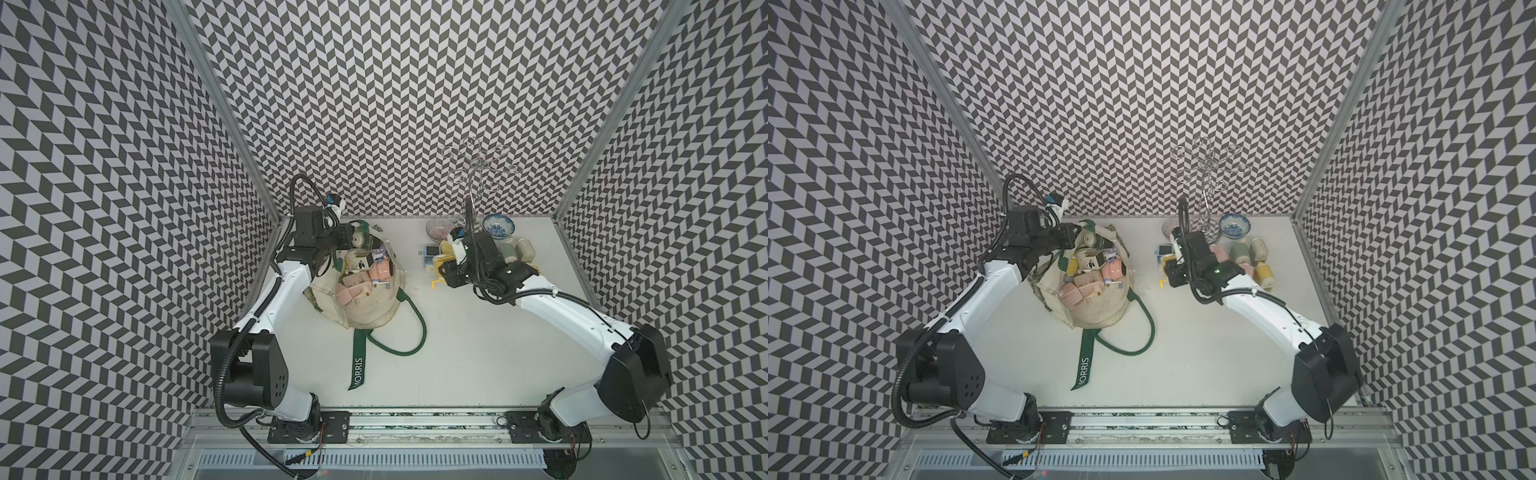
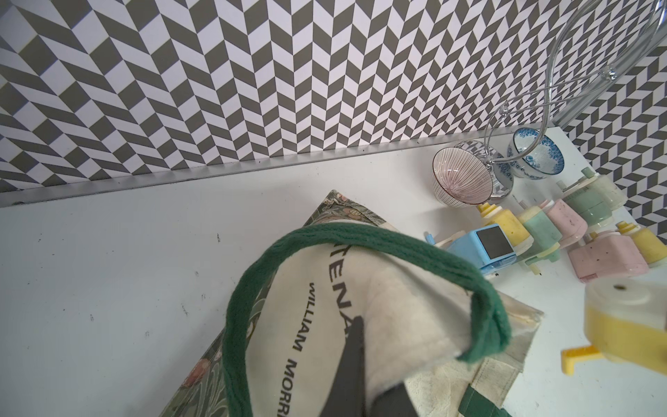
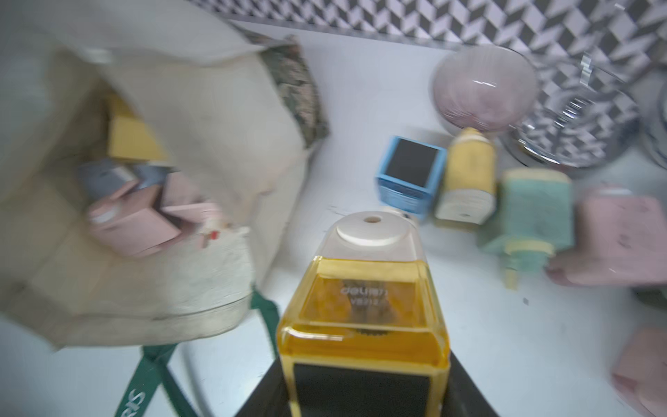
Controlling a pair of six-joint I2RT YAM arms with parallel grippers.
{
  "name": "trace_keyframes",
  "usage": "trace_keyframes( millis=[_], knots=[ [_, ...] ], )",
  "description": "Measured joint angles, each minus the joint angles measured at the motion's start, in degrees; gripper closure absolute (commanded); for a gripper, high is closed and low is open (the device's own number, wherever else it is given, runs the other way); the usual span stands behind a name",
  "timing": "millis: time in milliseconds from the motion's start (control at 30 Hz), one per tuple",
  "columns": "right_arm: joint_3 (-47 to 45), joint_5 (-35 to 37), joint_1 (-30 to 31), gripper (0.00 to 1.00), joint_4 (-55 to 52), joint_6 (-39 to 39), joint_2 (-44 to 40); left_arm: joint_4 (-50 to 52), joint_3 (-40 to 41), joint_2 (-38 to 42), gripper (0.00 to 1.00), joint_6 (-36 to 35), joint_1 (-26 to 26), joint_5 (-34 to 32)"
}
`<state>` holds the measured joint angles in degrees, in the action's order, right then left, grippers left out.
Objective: Take out the pencil sharpeners from the tote bags
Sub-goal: Place the pencil sharpener at the center of the board.
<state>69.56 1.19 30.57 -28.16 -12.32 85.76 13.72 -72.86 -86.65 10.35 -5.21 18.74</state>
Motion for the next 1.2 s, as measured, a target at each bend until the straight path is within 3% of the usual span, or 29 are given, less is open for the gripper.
trace_keyframes(
  millis=[233,933,1133,1200],
  knots=[
    [1.7,4.0,-8.3,0.67,-7.9,-0.9,5.2,0.0,0.0,0.0,1.00,0.0,0.0,0.0],
    [3.8,7.1,-16.2,0.62,-12.0,0.9,15.5,0.0,0.0,0.0,1.00,0.0,0.0,0.0],
    [5.7,7.0,-17.4,0.55,-11.6,1.2,17.2,0.0,0.0,0.0,1.00,0.0,-0.1,-0.1],
    [6.2,6.9,-17.7,0.49,-11.4,1.4,17.6,0.0,0.0,0.0,1.00,-0.1,-0.2,-0.1]
  ],
)
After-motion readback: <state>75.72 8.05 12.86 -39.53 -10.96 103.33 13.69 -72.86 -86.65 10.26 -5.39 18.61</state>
